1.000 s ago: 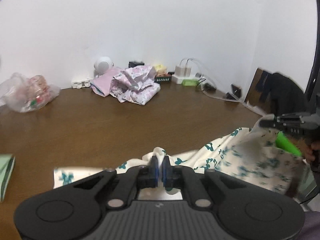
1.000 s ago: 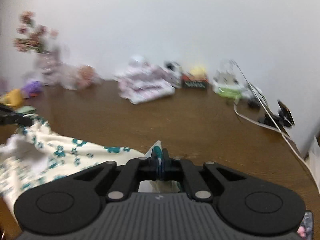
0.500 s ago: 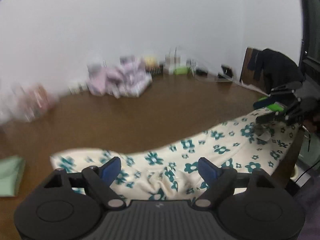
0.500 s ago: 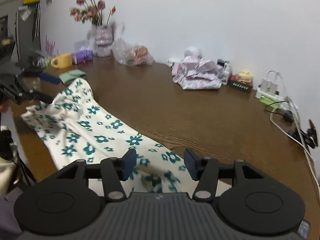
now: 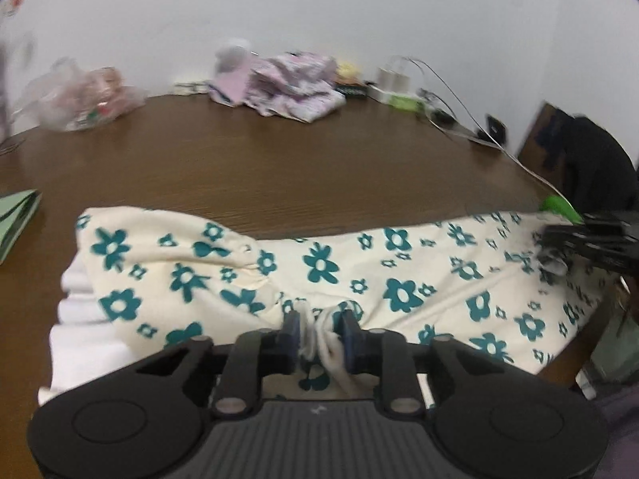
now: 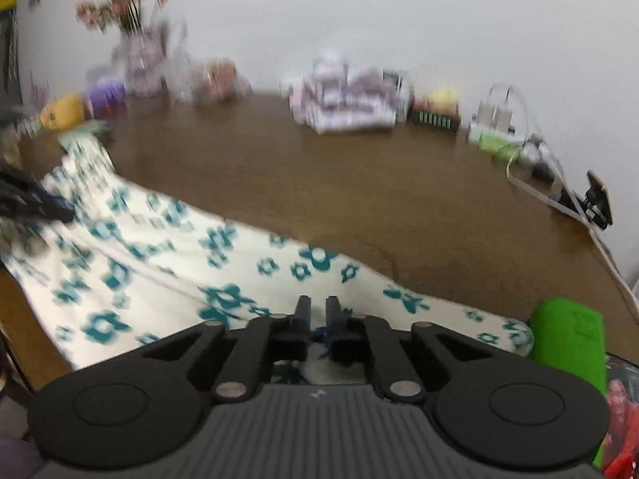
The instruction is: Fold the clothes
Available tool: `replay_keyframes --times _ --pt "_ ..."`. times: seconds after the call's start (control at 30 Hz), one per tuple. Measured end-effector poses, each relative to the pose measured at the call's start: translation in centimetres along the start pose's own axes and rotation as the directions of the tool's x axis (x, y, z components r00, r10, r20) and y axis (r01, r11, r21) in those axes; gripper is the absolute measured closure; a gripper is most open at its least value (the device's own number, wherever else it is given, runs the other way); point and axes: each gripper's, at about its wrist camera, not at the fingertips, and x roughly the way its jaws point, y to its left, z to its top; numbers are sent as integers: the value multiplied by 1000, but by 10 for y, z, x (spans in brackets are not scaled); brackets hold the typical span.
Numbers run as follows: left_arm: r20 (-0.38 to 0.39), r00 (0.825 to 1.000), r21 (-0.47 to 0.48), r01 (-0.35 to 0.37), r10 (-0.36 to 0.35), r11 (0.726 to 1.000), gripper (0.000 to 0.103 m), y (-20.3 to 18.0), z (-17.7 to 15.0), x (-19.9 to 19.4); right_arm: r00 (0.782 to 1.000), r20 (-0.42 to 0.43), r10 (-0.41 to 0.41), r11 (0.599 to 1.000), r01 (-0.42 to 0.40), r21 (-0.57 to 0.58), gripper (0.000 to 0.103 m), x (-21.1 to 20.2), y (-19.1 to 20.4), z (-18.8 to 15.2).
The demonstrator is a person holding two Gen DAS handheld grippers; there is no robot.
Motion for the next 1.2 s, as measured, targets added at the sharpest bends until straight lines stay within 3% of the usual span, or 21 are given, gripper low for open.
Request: replay_keyframes --times 0.17,0.3,0.43,0.5,0.53,0.57,0.63,0.73,0.87,0.93,1.0,1.07,1.2 --pt "21 1000 -67 -18 20 998 75 11 -12 -6 995 -71 76 997 -76 6 88 -17 0 -17" --pt "29 998 -95 -44 47 994 75 17 -11 -6 997 -60 49 999 -49 -2 88 -1 10 -22" --pt "21 995 -51 -94 95 994 71 6 -6 -15 1000 -27 -5 1000 6 7 88 16 8 -12" --pt "30 993 -37 -113 114 993 68 0 -3 -23 999 -18 41 999 -41 -7 79 4 8 -7" --pt "54 992 -37 -116 118 993 63 -4 0 -30 996 3 84 996 -84 -15 64 -7 6 -7" --pt "78 990 -38 -115 118 993 57 -8 3 -35 995 17 102 995 -102 -11 57 -19 2 -8" --pt "115 988 -31 -99 102 995 54 -17 9 -38 994 30 105 994 -106 18 60 -35 -6 -14" --pt "118 992 13 -36 34 999 54 -38 18 -22 998 11 66 993 -67 97 77 -42 -18 -24" --pt "63 998 85 -4 -1 996 55 -62 19 10 998 30 -57 971 49 234 79 -25 -31 -31" --pt "49 999 86 13 -17 996 55 -68 17 17 998 42 -56 952 41 304 81 -22 -38 -27" --pt "66 997 67 33 -37 997 55 -64 12 11 994 105 -19 957 -13 289 81 -28 -34 -22" --pt "75 997 48 20 -23 999 55 -60 11 7 991 125 -53 974 23 227 80 -25 -24 -17" --pt "46 997 31 -62 60 998 55 -49 5 7 992 41 -116 965 103 242 82 4 -28 -18"
